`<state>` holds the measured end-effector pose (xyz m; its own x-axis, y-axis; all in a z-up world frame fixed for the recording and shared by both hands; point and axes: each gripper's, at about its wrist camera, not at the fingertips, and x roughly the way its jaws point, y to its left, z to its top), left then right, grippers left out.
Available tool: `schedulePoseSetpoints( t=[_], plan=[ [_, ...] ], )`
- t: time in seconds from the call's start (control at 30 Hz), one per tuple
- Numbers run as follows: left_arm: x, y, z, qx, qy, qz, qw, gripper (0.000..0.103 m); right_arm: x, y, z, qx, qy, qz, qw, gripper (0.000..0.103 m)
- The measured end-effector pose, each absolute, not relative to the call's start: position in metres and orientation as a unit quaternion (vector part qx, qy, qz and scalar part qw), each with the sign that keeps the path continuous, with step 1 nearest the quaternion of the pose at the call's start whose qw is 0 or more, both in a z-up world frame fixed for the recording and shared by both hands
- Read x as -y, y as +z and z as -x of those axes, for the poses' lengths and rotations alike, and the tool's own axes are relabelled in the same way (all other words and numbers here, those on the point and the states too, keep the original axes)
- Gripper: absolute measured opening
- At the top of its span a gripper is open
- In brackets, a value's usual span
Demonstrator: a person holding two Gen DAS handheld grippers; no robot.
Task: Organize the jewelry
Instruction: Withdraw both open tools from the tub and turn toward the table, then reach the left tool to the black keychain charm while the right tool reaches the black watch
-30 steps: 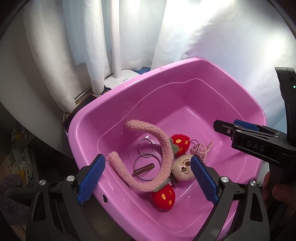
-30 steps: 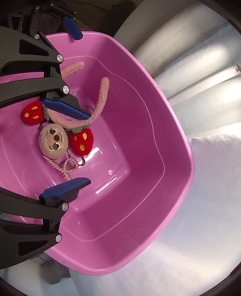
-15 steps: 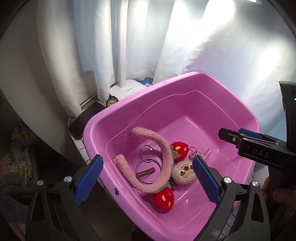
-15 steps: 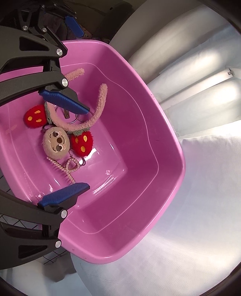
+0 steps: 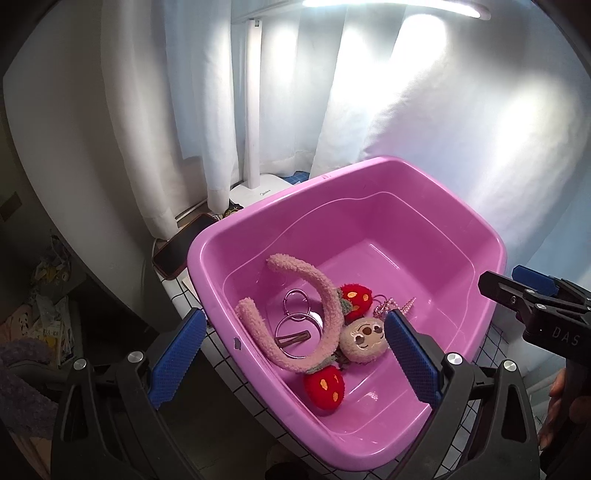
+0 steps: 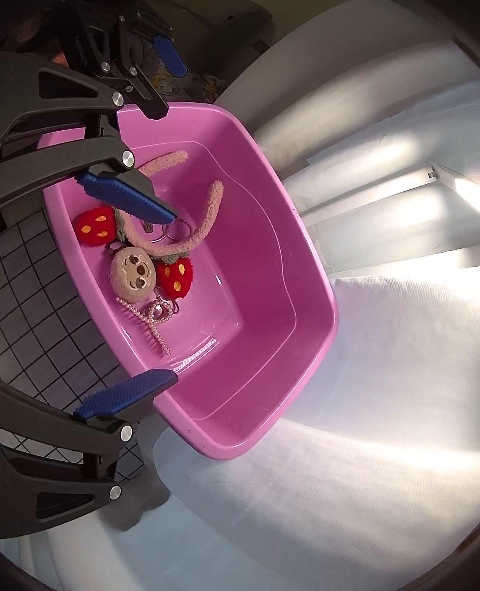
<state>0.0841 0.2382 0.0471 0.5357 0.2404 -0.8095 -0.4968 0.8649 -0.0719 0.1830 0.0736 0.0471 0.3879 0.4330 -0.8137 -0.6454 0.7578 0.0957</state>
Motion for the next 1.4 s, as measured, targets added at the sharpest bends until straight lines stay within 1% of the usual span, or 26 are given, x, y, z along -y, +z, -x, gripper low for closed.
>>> schedulePoseSetpoints(
  t=[0.17, 0.3, 0.53, 0.77, 1.03, 1.2, 1.4],
  plan=[
    [-0.211, 0.059, -0.074, -0.421, 0.208, 0.144, 0.871, 0.095, -0.037, 0.059, -0.161, -0.426, 0.313, 0.125, 0.840, 0.078],
    [-0.183, 0.068, -0.065, -0.416, 0.198, 0.135, 0.877, 0.096, 0.002, 0.064, -0.141, -0.418, 0.299, 0.109, 0.851, 0.078],
    [-0.125, 0.068, -0.051, -0.421, 0.166, 0.116, 0.884, 0.096, 0.086, 0.056, -0.097, -0.417, 0.263, 0.076, 0.867, 0.078],
    [-0.062, 0.054, -0.043, -0.440, 0.127, 0.101, 0.883, 0.096, 0.190, 0.018, -0.060, -0.442, 0.201, 0.039, 0.873, 0.078],
    [0.004, 0.017, -0.048, -0.476, 0.080, 0.095, 0.871, 0.096, 0.293, -0.044, -0.025, -0.491, 0.122, -0.017, 0.862, 0.078],
    [0.039, -0.008, -0.060, -0.498, 0.060, 0.081, 0.861, 0.096, 0.315, -0.077, -0.009, -0.515, 0.114, -0.047, 0.848, 0.078],
    [0.065, -0.032, -0.089, -0.509, 0.026, 0.047, 0.859, 0.096, 0.304, -0.100, -0.003, -0.520, 0.110, -0.077, 0.844, 0.078]
  ],
)
